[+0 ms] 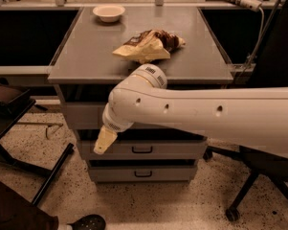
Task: Open top drawer
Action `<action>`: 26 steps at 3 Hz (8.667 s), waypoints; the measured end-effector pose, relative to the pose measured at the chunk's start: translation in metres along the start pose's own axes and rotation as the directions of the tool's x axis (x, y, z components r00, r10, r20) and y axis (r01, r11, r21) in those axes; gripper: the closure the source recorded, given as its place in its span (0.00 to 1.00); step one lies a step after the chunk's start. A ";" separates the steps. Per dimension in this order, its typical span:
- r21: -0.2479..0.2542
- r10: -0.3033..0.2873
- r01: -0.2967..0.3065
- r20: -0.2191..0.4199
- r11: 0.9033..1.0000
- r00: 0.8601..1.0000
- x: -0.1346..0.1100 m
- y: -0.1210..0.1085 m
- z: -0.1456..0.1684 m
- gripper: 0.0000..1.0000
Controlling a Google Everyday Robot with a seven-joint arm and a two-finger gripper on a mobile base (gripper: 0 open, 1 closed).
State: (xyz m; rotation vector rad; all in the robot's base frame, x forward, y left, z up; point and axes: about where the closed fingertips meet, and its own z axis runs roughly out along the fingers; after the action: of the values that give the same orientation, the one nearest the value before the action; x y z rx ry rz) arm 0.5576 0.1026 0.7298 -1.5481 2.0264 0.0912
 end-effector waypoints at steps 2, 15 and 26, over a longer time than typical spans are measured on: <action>0.201 0.046 -0.022 -0.115 0.979 0.992 0.062 -0.094 -0.013 0.00; -0.125 0.033 -0.133 -0.594 0.983 0.803 0.213 -0.060 -0.033 0.00; -0.291 -0.074 -0.181 -0.689 0.939 0.721 0.208 -0.074 -0.005 0.00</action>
Offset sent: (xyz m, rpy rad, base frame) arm 0.1126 -0.1552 0.0125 -0.2422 -0.1790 -0.2509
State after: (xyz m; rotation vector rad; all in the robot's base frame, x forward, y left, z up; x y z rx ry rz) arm 0.5891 -0.1029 0.6551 -1.9384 2.7636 -0.1564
